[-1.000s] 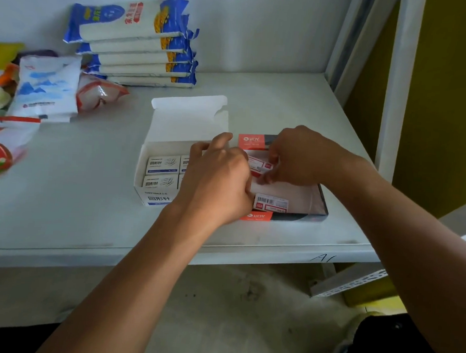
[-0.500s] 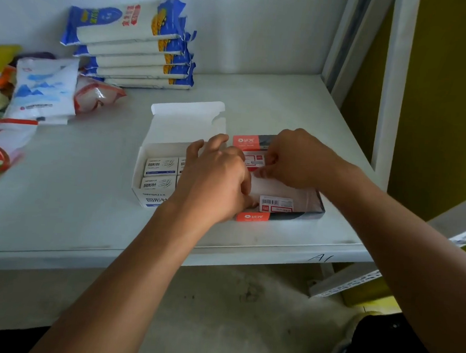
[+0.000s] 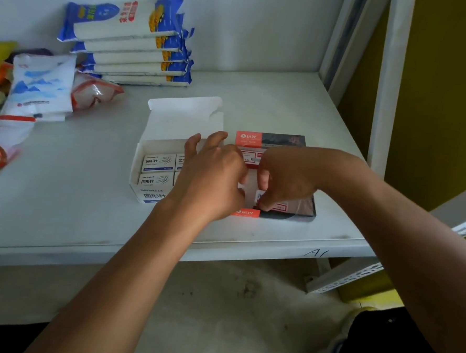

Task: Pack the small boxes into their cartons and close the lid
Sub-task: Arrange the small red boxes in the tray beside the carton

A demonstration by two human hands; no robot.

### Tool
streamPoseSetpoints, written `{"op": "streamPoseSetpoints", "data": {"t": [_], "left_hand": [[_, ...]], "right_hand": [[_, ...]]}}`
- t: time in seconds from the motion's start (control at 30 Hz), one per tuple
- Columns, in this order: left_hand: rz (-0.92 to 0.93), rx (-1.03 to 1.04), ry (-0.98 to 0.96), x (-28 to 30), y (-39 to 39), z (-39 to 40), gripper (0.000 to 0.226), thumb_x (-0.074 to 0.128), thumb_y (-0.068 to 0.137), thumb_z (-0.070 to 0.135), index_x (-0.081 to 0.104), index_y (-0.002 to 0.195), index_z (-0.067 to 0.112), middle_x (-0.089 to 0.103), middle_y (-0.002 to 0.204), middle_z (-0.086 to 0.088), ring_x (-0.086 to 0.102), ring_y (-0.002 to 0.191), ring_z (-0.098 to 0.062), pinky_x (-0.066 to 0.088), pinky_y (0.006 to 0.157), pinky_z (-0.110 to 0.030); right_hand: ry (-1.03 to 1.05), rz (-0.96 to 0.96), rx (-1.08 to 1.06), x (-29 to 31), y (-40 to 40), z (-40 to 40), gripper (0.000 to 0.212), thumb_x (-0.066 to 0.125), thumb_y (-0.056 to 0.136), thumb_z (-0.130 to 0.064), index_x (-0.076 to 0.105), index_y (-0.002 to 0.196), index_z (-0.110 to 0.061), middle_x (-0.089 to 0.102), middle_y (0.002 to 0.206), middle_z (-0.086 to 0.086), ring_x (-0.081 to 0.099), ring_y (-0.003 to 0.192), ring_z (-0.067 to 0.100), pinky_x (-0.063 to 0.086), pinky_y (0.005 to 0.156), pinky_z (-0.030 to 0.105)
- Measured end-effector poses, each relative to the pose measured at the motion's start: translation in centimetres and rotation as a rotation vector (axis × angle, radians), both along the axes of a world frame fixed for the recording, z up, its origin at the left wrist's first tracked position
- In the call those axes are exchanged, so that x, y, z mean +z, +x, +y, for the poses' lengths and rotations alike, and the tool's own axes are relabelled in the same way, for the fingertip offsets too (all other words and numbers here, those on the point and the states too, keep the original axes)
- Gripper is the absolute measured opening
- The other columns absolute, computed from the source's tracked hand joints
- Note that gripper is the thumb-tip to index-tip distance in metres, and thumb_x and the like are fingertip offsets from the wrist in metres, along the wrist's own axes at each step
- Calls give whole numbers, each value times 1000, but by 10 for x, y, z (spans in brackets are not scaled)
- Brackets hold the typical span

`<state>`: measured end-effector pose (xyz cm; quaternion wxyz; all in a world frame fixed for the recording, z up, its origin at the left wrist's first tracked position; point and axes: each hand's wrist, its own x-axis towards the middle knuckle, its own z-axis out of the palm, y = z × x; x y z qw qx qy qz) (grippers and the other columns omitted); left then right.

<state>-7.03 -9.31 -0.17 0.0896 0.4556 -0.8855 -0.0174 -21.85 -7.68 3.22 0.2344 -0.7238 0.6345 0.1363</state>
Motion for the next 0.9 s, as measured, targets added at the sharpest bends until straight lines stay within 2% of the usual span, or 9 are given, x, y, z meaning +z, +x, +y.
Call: {"op": "streamPoseSetpoints", "data": {"t": [0.1,0.23,0.33,0.43,0.5,0.63,0.7,0.77,0.9], "left_hand": [[-6,-1,8,-1,1,-1,20,75,72,25,76,92,26,63,125,9,24,145,-20,7,115,-50],[23,0,44,-1,1,-2,20,76,74,31,74,93,29,62,126,14,23,145,-18,8,115,-49],[36,-6,59,1,1,-4,23,76,74,37,74,96,31,60,128,15,23,145,-17,8,115,-49],[48,-31,114,3,3,-4,33,76,72,44,73,103,32,56,133,17,21,145,-15,6,116,-48],[45,-47,139,4,3,-4,36,76,72,45,72,105,33,54,135,18,18,146,-14,4,117,-49],[56,-45,144,2,3,-4,34,75,72,47,71,104,35,54,134,21,16,146,-12,1,117,-50],[53,-51,146,1,2,-3,34,75,73,47,71,104,35,54,133,21,16,146,-12,0,116,-50],[39,-49,138,0,0,-3,32,75,74,44,71,104,35,54,133,20,16,146,-12,-1,116,-51],[-21,-48,137,0,-3,-6,29,76,74,41,71,101,35,56,129,19,16,147,-14,-4,115,-53]], "right_hand": [[14,14,-1,-1,-2,-2,53,70,67,-55,66,110,-25,71,101,-2,67,92,21,55,88,41],[-11,3,-8,0,-5,0,27,74,74,-42,66,90,-23,68,90,-1,65,89,20,55,86,37],[-131,-17,0,-4,-4,0,29,74,78,-38,69,89,-12,65,80,0,58,72,13,49,70,26],[-230,-68,7,0,-7,2,29,76,76,-43,68,74,-16,56,64,-9,50,60,9,38,57,22],[-166,-212,-19,7,-16,4,25,80,72,-42,67,65,-22,63,65,-11,58,66,8,43,63,25],[-135,-409,-100,11,-32,7,15,79,75,-20,65,70,-24,73,83,2,68,90,21,54,83,39],[-146,-382,-122,7,-34,7,15,79,76,-19,65,75,-24,71,85,-3,66,92,22,54,84,37],[-133,-293,-116,2,-32,7,15,79,76,-28,67,84,-24,68,88,-8,64,90,17,52,84,34],[-133,-153,-89,-5,-21,8,36,77,75,-43,73,102,-19,70,98,-7,62,87,11,50,83,27]]}}
